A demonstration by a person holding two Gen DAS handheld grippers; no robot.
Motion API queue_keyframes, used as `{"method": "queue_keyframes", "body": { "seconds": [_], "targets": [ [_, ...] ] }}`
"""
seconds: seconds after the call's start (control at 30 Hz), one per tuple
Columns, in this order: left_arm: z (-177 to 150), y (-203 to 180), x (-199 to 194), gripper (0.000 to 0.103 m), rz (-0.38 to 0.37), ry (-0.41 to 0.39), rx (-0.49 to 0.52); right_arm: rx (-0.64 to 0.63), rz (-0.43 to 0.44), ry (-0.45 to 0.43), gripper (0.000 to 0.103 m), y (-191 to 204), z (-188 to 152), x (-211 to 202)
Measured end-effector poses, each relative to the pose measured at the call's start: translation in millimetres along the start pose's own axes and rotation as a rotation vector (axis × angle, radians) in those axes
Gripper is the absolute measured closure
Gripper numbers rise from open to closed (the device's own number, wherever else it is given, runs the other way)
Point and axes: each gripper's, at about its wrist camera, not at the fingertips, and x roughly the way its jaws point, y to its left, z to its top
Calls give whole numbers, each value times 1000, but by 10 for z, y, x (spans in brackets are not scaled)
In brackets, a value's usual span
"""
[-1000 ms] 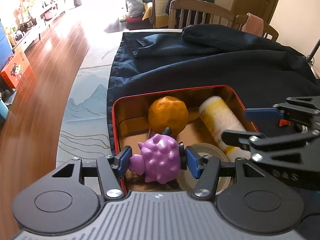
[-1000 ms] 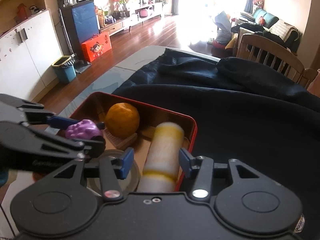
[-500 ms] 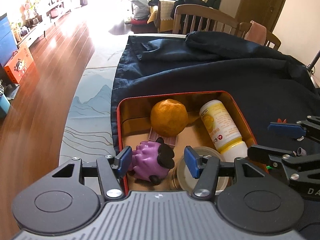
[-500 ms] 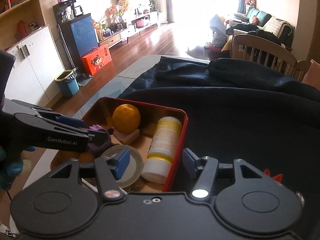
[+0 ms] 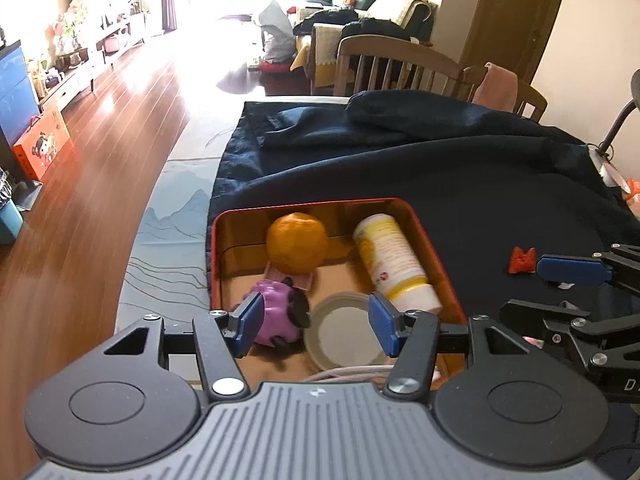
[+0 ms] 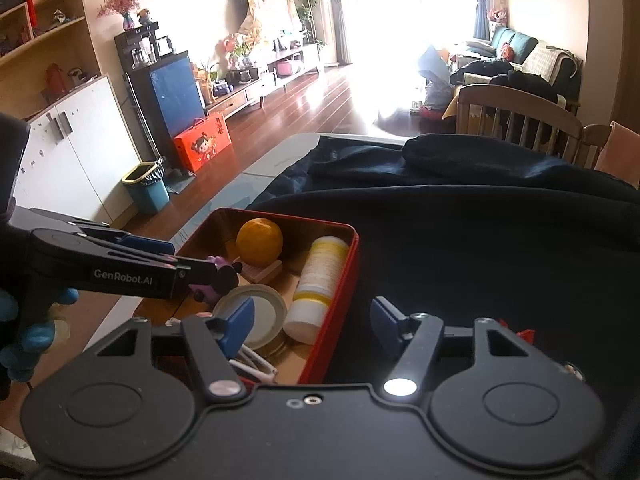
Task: Organize rigid objects
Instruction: 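Withdraw both tools from the tin toward the small items on the cloth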
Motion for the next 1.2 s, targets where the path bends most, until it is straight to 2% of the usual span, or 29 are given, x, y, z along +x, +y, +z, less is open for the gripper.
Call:
{"method": "queue_keyframes", "body": {
  "seconds": [0.43,0.5,0.67,0.77,0.9,1.2],
  "targets": [
    [-58,-539,-192,45,-16,-43,1,32,-18,-46,21,-426,-205,-400],
    [-64,-633,-192,40,-16,-46,5,45,-30,-48,20,-534,-256,-459],
    [-90,-871,-171,37,-26,-47,9,81,-69,-54,15,-834,-406,-590],
    [-113,-1015,-150,27,-35,-53,7,103,-99,-57,8,-1038,-525,-670],
    [-128,-1194,-100,25,-45,-51,4,125,-108,-66,0,-1307,-673,-751],
    [-234,-1576,135,24,-25,-20,34,65,-129,-28,0,-1599,-892,-759]
  ]
}}
